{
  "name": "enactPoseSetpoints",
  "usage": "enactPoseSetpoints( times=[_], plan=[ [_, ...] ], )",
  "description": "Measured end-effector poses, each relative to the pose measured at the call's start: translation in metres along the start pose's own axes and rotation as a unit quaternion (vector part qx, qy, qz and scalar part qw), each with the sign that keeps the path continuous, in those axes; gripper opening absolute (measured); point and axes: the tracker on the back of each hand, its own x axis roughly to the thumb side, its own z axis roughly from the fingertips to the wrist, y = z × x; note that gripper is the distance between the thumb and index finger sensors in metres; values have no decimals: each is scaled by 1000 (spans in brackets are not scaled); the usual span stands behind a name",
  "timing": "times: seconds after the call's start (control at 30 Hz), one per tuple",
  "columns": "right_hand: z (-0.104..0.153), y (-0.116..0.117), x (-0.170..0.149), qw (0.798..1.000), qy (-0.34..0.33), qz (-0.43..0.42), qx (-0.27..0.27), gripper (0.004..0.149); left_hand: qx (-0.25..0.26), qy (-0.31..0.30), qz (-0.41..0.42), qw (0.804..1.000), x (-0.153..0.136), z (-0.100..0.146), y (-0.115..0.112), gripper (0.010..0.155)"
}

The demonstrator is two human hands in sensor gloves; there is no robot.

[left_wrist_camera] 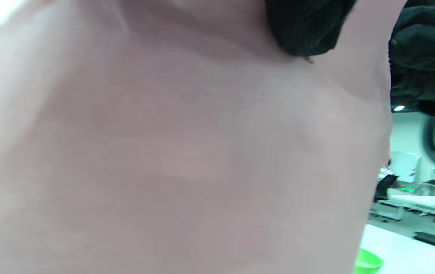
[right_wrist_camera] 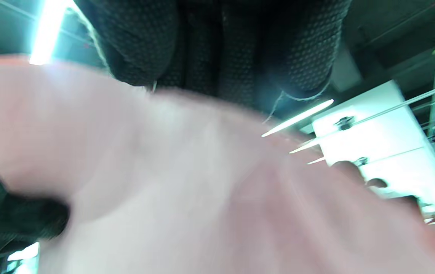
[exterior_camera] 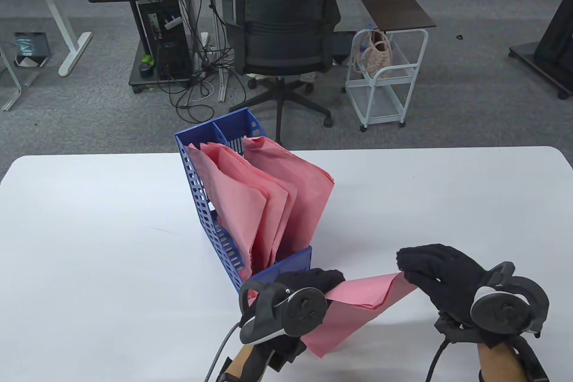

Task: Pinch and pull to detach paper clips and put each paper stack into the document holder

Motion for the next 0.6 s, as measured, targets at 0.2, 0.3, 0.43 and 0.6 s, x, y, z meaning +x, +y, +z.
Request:
enactPoseSetpoints(
  times=[0.2,0.3,0.43,0.6],
  plan=[
    [10,-7,-50,976,181,114,38,34,42,30,24,998,-16,4,14,40],
    [19,14,-94,932,294,171,129,35,66,47,23,996,-23,8,19,40],
    [44,49,-145,863,402,169,256,36,81,64,36,994,-32,10,24,40],
    [61,64,-164,825,440,157,316,42,88,76,43,992,-38,10,25,40]
  ],
)
